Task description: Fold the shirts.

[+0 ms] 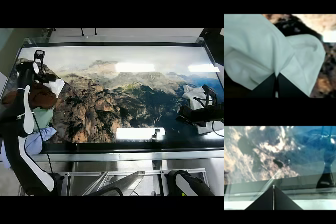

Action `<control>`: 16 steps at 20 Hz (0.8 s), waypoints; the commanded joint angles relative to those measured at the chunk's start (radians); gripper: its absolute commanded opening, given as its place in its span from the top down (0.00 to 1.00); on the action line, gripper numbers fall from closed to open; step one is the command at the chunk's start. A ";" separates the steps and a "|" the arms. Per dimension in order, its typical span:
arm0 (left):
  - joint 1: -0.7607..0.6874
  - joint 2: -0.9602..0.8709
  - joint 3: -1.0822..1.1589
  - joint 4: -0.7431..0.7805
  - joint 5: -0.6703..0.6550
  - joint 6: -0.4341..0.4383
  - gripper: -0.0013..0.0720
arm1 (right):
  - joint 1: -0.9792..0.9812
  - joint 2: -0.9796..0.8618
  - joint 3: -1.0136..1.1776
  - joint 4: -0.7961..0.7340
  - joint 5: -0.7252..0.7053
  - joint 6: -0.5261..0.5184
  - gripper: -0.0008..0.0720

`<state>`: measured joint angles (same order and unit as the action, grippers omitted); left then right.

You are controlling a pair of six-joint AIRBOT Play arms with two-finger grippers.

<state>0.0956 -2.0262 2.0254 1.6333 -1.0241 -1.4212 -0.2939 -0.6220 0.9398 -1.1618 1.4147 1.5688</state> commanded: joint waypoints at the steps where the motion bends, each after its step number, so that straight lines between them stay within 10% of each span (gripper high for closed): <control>1: -0.009 0.128 0.006 -0.372 -0.033 0.102 0.97 | 0.001 -0.001 0.000 0.000 -0.001 -0.003 0.97; 6: -0.089 0.378 0.034 -1.036 -0.091 0.287 0.97 | 0.000 -0.001 0.000 0.000 -0.004 -0.002 0.97; 16: -0.340 0.678 -0.428 -1.075 -0.230 0.278 0.97 | 0.001 -0.022 0.000 0.001 -0.004 -0.006 0.97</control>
<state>-0.1818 -1.4033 1.7561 0.5850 -1.2404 -1.1538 -0.2939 -0.6323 0.9398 -1.1622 1.4109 1.5661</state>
